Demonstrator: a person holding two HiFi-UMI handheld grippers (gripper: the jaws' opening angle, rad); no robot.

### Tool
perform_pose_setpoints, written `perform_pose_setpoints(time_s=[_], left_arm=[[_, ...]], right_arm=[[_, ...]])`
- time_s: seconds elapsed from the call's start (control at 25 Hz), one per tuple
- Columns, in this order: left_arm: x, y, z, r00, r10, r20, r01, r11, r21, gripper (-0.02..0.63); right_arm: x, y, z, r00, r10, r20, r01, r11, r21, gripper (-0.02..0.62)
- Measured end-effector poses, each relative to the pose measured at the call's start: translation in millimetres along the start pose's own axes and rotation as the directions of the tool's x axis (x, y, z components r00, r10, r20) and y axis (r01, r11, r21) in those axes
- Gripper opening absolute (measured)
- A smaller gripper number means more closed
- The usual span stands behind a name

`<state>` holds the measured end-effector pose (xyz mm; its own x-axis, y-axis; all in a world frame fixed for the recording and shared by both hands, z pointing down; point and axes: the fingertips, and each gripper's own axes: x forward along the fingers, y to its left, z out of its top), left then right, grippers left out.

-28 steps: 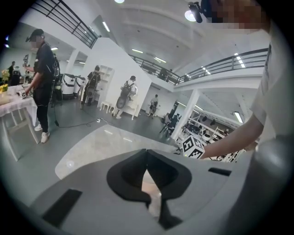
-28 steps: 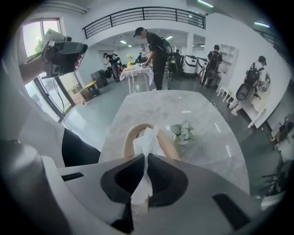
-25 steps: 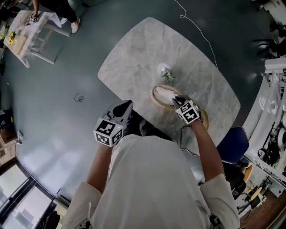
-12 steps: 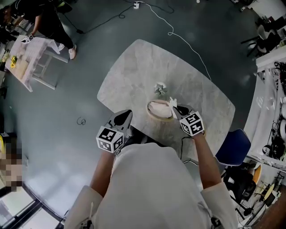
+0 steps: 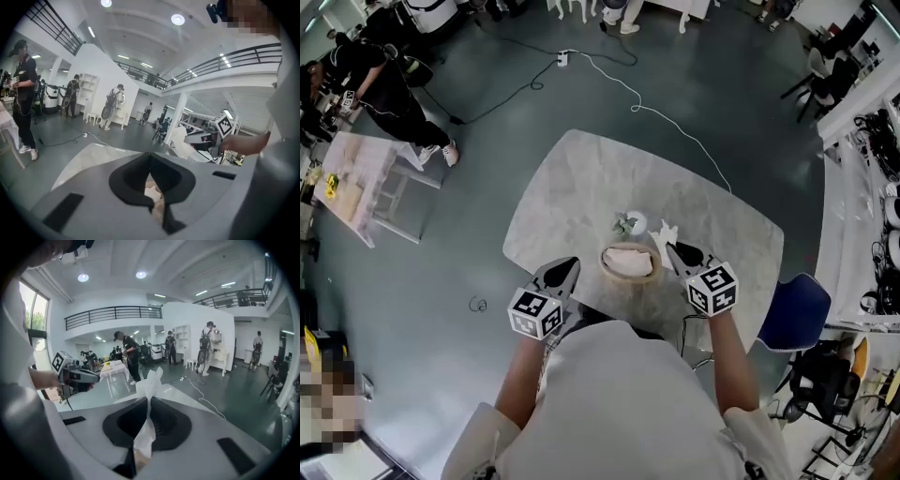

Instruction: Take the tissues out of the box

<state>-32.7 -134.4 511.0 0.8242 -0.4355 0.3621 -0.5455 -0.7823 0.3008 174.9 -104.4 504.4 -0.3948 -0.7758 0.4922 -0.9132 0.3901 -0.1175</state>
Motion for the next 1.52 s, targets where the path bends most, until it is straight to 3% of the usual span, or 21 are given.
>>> perform_pose_setpoints(time_s=[0.32, 0.6, 1.04, 1.52], left_arm=[[17.1, -21.7, 24.6, 0.997, -0.068, 0.023, 0.067, 0.997, 0.029, 0.009], [20.5, -34.5, 50.9, 0.992, -0.108, 0.058, 0.105, 0.993, 0.058, 0.009], [24.4, -35.2, 70.4, 0.988, -0.131, 0.086, 0.122, 0.988, 0.099, 0.009], [19.4, -39.4, 78.1, 0.987, -0.131, 0.097, 0.119, 0.986, 0.120, 0.009]], right_arm=[[-50.1, -10.3, 38.9, 0.986, -0.078, 0.150, 0.073, 0.996, 0.041, 0.042], [-91.7, -13.9, 71.4, 0.950, -0.157, 0.271, 0.150, 0.988, 0.047, 0.043], [-124.2, -18.2, 79.6, 0.909, -0.236, 0.342, 0.235, 0.971, 0.047, 0.041], [-140.5, -14.1, 79.7, 0.878, -0.254, 0.406, 0.255, 0.965, 0.054, 0.040]])
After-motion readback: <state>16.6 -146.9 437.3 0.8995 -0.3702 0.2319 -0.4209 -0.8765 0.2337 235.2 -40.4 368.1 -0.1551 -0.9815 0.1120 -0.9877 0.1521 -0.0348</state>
